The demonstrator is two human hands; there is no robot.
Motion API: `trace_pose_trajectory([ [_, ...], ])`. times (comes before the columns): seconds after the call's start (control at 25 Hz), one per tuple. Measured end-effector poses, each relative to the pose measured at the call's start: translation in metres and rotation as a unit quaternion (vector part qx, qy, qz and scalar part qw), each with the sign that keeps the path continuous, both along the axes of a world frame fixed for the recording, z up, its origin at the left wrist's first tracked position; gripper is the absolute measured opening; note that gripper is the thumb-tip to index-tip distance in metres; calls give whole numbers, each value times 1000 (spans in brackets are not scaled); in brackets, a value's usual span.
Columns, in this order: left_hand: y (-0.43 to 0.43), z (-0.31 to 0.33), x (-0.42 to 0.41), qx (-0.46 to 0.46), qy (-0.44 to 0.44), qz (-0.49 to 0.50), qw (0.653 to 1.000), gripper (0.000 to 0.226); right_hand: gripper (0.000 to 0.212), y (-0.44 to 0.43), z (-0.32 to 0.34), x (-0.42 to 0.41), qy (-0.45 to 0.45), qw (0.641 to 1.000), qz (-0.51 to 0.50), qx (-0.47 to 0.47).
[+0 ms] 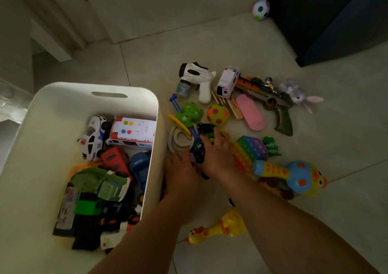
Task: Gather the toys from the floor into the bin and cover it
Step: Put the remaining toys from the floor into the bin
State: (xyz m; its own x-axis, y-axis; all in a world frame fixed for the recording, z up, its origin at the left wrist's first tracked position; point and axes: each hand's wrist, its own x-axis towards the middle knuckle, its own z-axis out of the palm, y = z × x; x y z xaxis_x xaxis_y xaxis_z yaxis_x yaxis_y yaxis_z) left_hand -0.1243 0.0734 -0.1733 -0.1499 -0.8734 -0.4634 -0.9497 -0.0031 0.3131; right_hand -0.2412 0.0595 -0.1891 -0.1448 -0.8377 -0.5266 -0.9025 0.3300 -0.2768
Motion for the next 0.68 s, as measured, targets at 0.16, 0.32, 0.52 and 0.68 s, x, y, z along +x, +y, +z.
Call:
trace_pose_trajectory([
  [0.16,1,-18,3,-8,-30,27,999,53,86,-3,-5,-7,-14,999,-36,-8],
  [0.32,2,-28,2,-40,-43,0,998,34,81,-1,-4,-12,-29,998,-43,-30],
  [0.52,4,-20,7,54,39,35,997,37,78,15,6,-22,-100,989,-95,-54],
  [0.68,4,25,-3,89,225,142,960,32,73,13,46,-28,-207,947,-228,-90],
])
